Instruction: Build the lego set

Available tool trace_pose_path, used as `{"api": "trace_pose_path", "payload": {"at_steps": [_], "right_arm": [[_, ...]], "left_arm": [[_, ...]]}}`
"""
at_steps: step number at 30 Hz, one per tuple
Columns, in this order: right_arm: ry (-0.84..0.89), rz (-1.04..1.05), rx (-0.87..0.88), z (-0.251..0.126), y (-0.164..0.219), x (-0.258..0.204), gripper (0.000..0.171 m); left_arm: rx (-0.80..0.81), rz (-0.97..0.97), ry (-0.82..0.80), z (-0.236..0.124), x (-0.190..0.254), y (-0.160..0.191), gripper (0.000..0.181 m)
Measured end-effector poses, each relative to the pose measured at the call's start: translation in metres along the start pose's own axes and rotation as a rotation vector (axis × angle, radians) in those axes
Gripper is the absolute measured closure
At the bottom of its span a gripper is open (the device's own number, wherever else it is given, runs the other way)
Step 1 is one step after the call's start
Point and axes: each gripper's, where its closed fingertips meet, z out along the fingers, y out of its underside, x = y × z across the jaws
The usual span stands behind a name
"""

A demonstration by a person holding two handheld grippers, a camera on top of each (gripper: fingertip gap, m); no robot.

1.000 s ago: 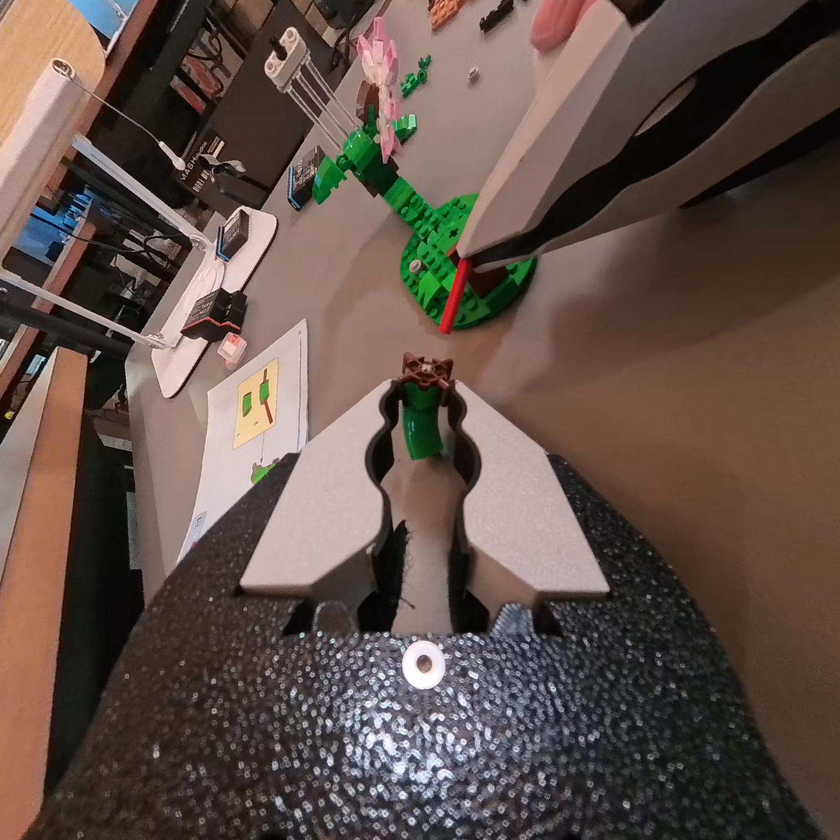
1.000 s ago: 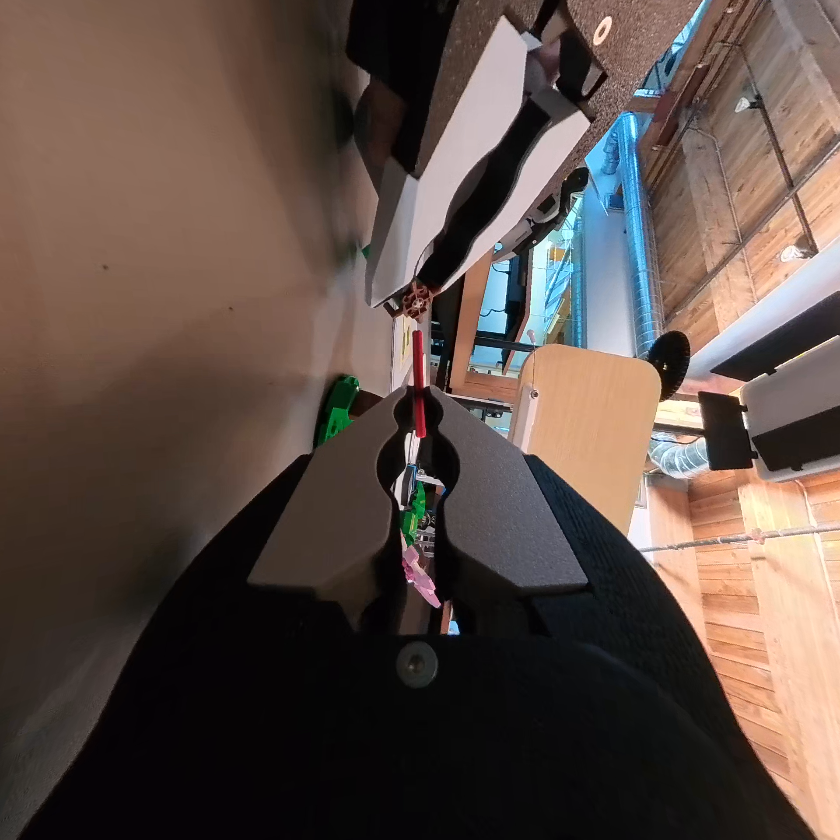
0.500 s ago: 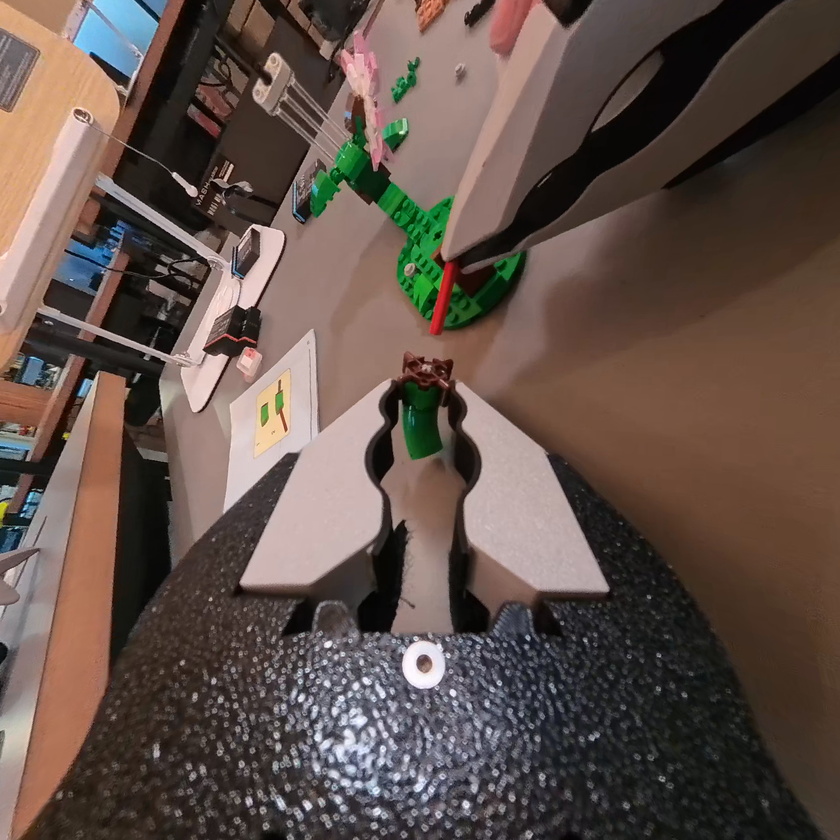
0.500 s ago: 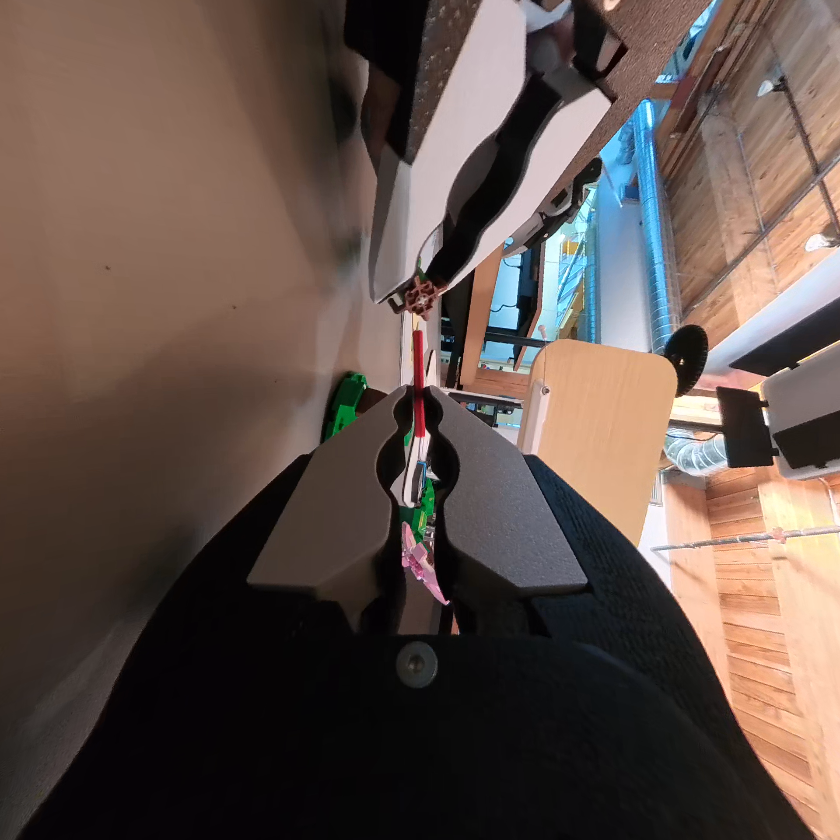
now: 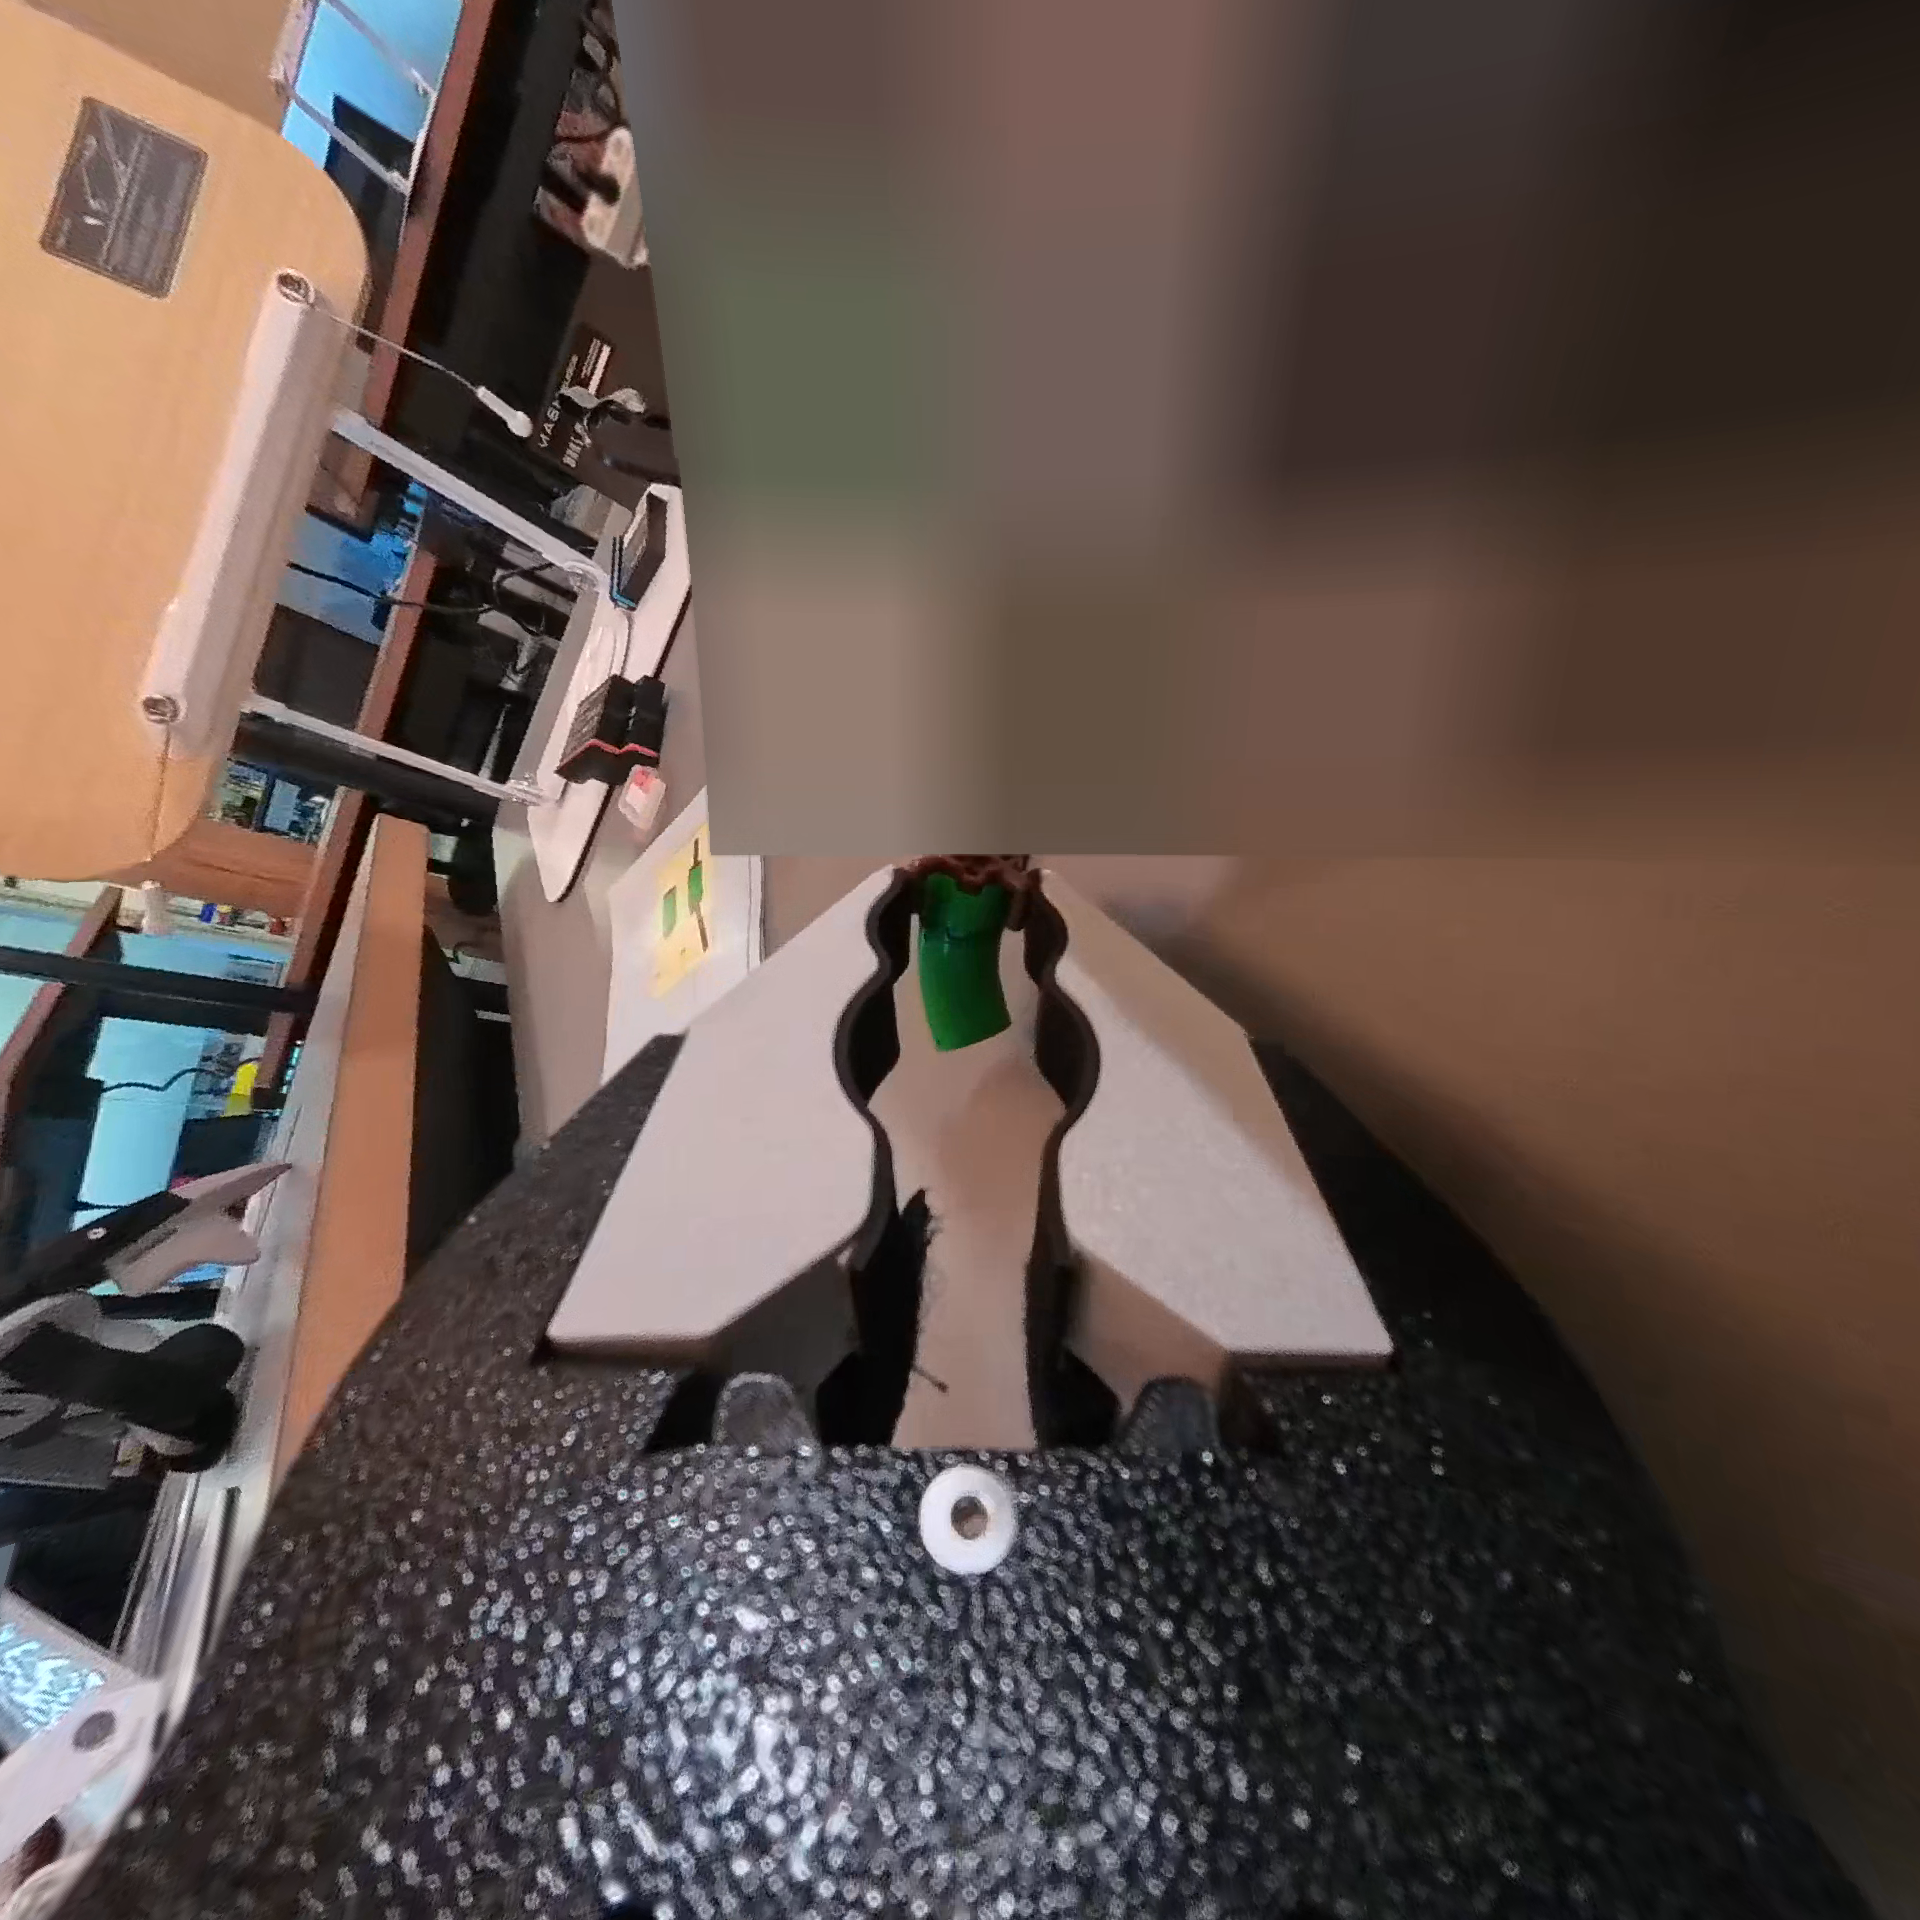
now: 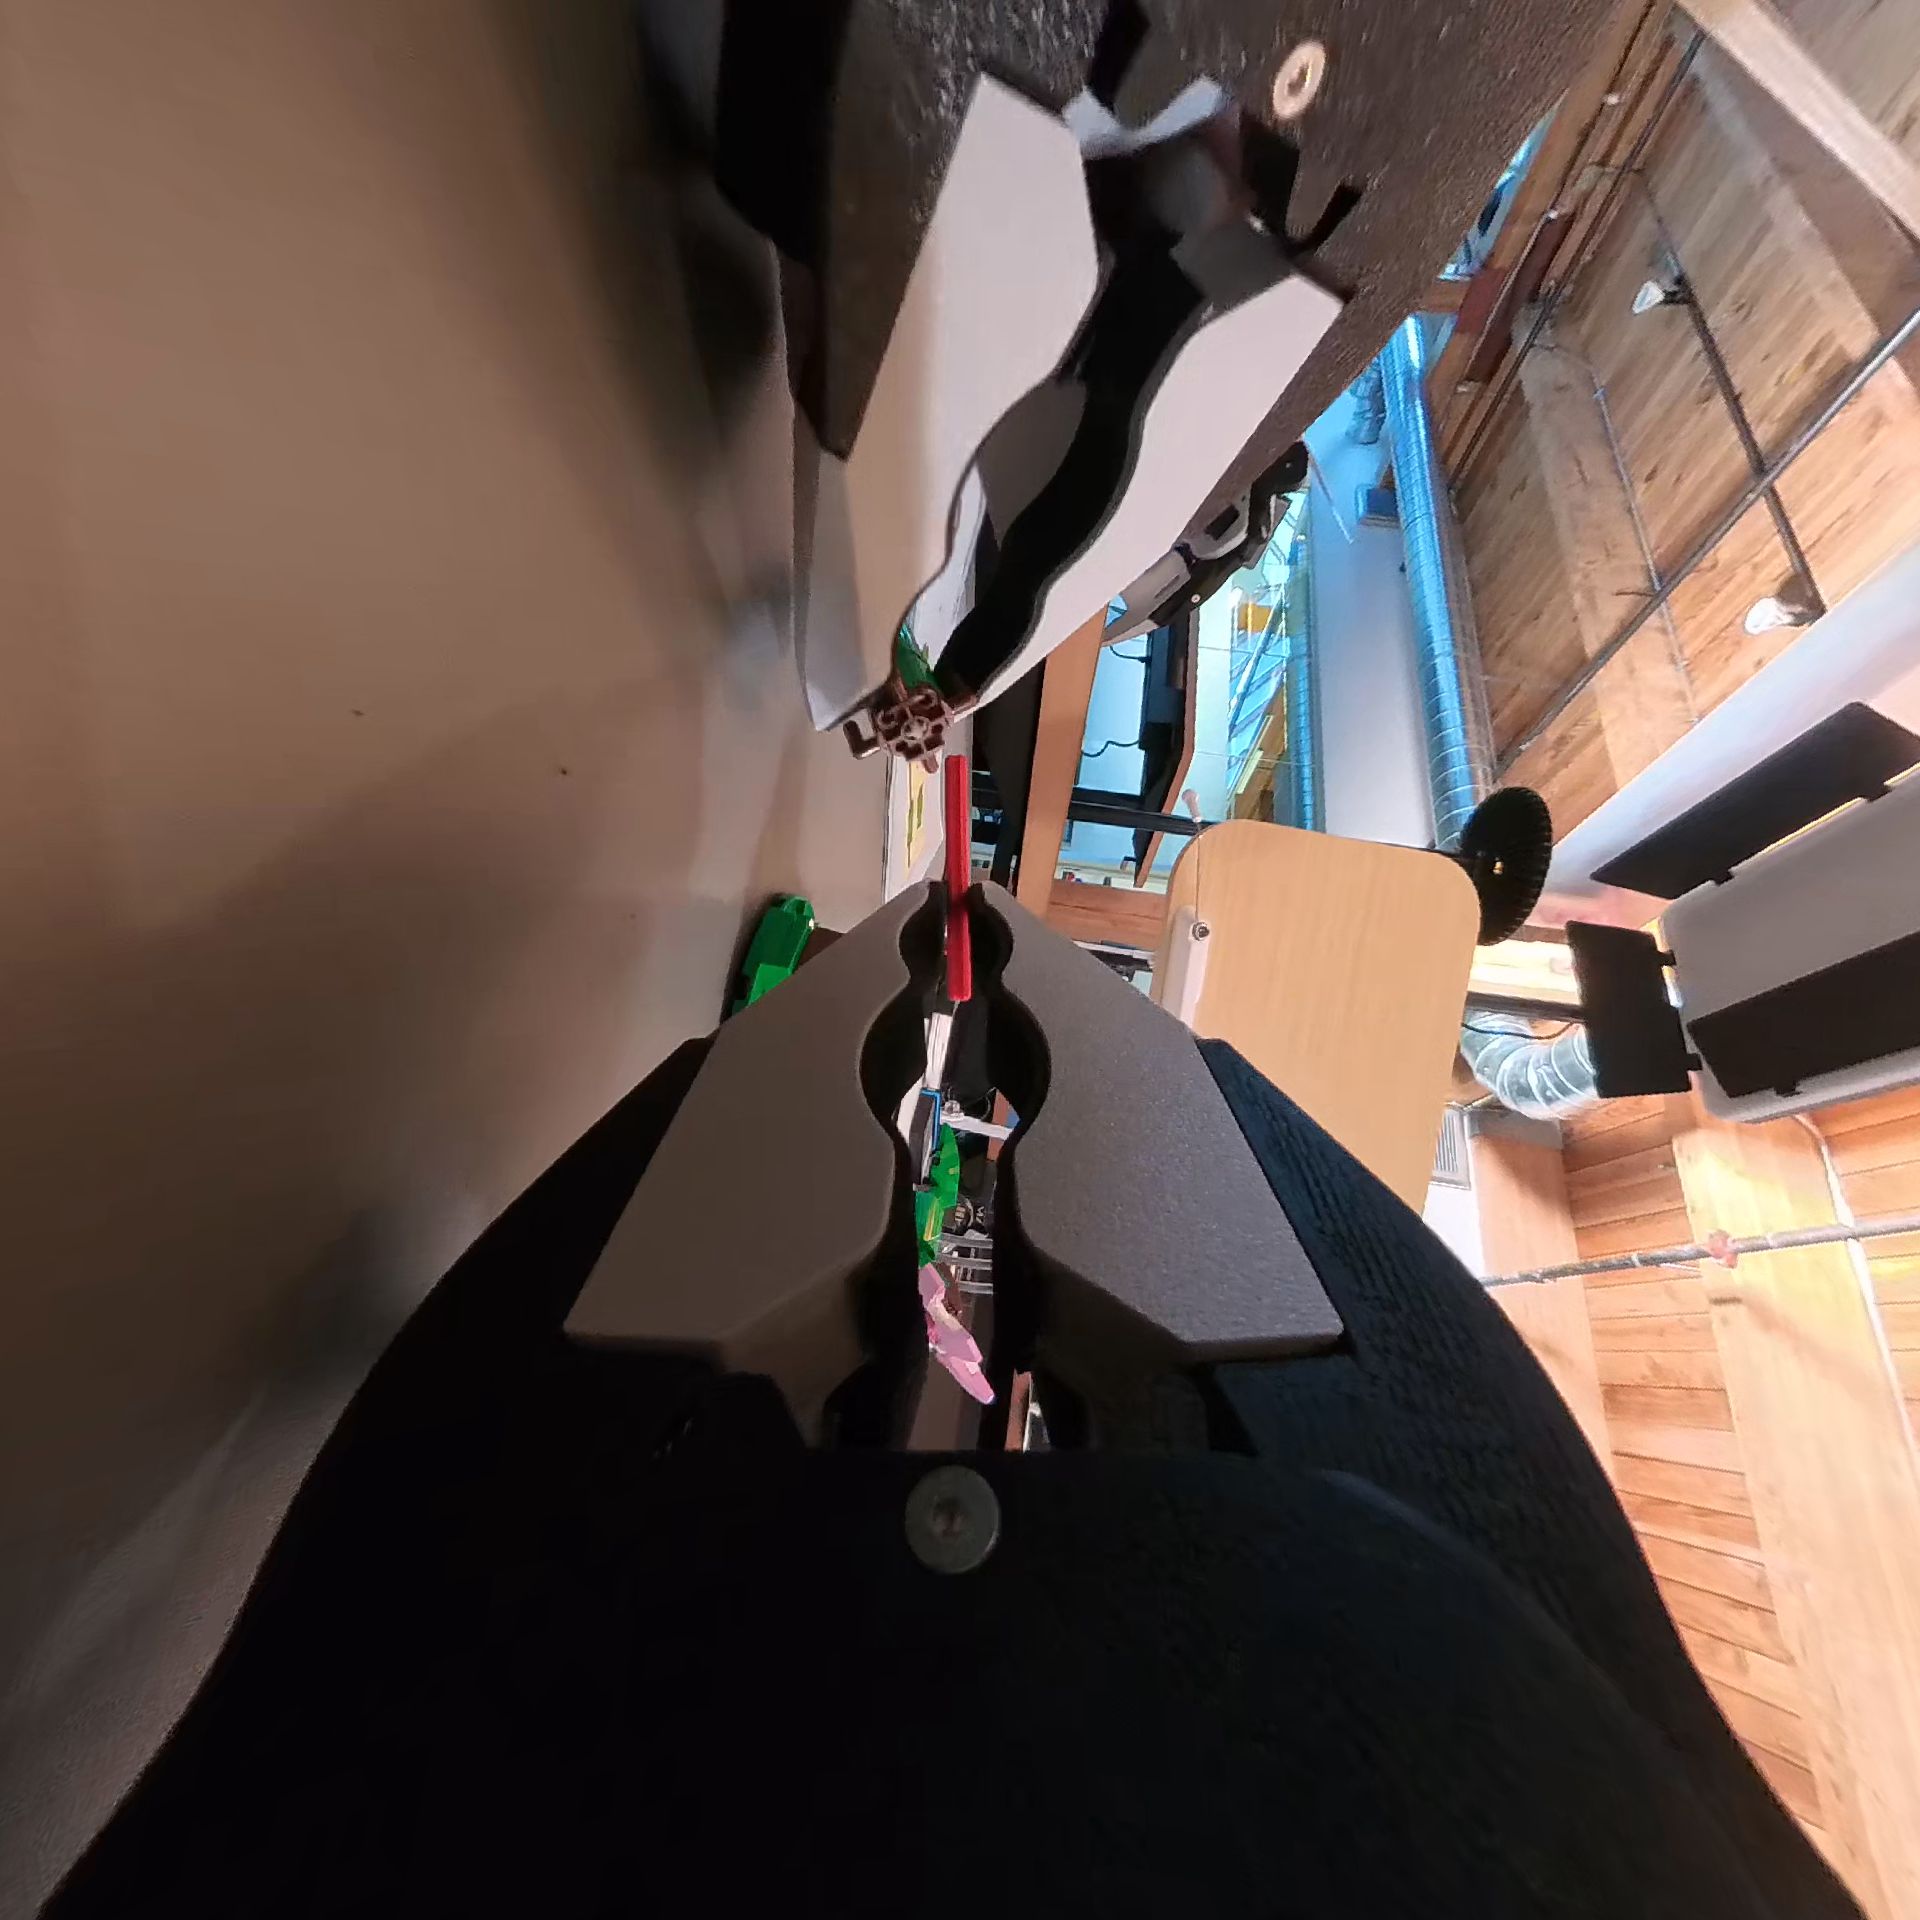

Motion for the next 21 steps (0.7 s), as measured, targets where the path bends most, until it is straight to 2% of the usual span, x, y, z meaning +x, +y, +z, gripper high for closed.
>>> {"api": "trace_pose_path", "payload": {"at_steps": [11, 21], "right_arm": [[-0.033, 0.003, -0.023, 0.0013, 0.004, -0.0052, 0.169], [0.005, -0.014, -0.032, 0.0016, 0.0042, 0.001, 0.169]], "left_arm": [[0.001, -0.015, -0.008, 0.0001, -0.0023, 0.0005, 0.162], [0.001, -0.042, 0.022, 0.0018, 0.0011, 0.0004, 0.162]]}}
